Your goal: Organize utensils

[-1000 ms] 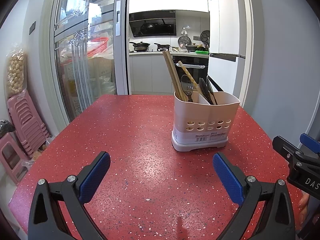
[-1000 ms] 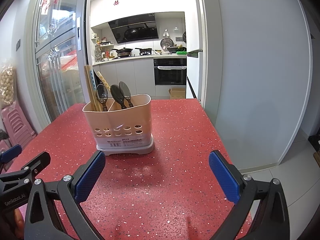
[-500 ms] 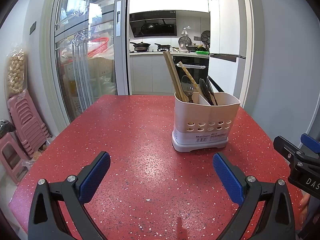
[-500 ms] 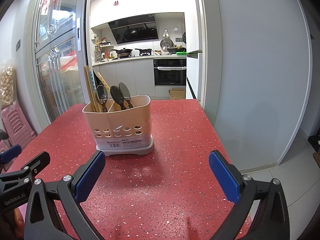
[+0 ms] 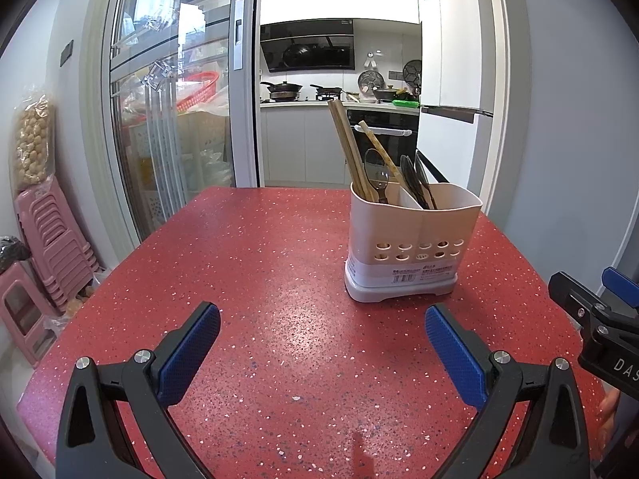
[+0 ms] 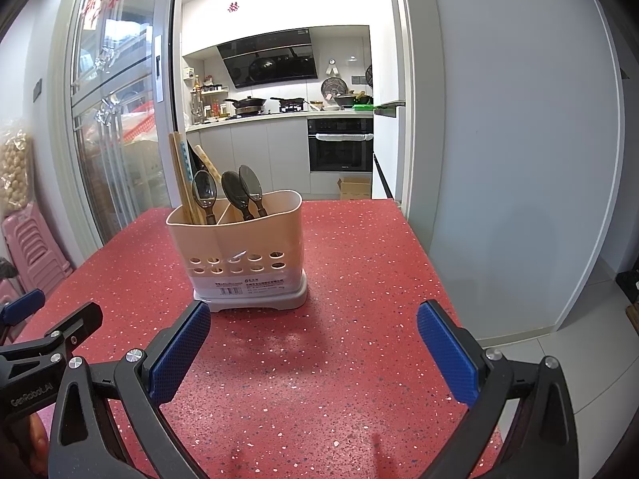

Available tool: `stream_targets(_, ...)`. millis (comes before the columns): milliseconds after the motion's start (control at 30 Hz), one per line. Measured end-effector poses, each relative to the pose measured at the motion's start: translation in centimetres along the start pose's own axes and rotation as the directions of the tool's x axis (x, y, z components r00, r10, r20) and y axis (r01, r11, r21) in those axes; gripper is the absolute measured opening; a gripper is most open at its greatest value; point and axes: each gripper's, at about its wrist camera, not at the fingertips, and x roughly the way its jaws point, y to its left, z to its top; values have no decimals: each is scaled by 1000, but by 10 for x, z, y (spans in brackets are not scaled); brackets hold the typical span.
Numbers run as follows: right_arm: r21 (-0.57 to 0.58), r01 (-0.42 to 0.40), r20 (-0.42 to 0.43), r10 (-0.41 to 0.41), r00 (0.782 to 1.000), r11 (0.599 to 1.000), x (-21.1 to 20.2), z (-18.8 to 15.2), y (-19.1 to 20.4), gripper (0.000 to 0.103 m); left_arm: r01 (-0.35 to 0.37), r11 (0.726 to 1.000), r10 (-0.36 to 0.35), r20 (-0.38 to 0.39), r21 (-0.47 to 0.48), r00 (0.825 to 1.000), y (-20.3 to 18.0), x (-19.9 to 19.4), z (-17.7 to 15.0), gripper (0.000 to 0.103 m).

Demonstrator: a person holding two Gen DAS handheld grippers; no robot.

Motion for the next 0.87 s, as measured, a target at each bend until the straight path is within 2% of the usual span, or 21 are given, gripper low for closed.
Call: stream_targets(867,3,-3,-1,3,1000,1000,1,2,-1,103,15,1000,-15,-4,11,1000,-7,0,0,103)
